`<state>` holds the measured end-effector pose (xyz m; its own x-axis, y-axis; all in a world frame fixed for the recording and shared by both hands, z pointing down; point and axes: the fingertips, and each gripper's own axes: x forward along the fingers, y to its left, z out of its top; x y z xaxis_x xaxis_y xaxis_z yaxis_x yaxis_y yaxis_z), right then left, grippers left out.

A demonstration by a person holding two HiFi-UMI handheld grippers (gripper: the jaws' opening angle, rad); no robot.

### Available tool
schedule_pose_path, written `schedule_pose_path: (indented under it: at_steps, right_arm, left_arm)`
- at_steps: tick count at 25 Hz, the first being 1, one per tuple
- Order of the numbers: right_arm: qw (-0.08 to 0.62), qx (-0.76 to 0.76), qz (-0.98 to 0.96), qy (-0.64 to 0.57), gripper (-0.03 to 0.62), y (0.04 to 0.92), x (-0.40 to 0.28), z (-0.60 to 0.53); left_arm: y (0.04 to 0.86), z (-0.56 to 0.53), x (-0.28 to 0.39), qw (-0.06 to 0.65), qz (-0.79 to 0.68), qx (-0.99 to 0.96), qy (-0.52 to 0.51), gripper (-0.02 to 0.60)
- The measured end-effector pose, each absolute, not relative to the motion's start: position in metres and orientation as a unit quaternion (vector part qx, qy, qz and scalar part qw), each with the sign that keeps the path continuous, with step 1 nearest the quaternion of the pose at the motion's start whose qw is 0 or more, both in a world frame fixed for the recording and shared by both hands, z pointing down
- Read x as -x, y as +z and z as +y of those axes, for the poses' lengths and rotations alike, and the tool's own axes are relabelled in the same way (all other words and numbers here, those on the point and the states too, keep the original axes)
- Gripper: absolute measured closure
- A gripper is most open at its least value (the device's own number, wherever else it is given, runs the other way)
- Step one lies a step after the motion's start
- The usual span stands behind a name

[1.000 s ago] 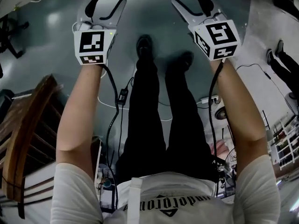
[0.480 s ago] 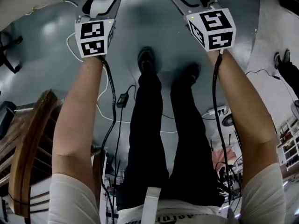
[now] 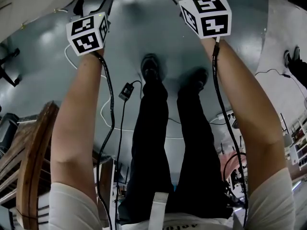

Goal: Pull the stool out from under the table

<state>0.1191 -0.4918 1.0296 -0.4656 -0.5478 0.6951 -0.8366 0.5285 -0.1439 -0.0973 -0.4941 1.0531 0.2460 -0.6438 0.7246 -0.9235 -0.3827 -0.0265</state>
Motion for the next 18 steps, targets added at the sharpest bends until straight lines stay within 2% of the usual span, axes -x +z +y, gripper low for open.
schedule_pose_path:
  at_steps: [6,8,9,13,18]
  right_arm:
    - [0.295,-0.442,-0.808,0.254,0.307,1.037,-0.108,-0.497]
    - [0.289,-0.446,-0.807,0.256,0.344,1.037,-0.111,-0.501]
    - [0.29,-0.445,-0.808,0.254,0.342,1.037,-0.114,-0.502]
    - [0.297,-0.448,-0.809,0.239,0.353,1.041,-0.127,-0.504]
    - [0.307,-0.45,-0.804,0.238,0.359,1.046,-0.13,-0.5]
  left_arm:
    - [1.052,-0.513,0.11,0.212,-0.516,-0.763,0.328,0.201]
    - [1.053,-0.519,0.101,0.215,-0.504,-0.772,0.321,0.201]
    - [1.053,-0.521,0.096,0.215,-0.5,-0.776,0.318,0.202]
    - [1.054,-0.527,0.078,0.209,-0.511,-0.773,0.312,0.268]
    - [1.061,-0.521,0.079,0.208,-0.522,-0.764,0.319,0.275]
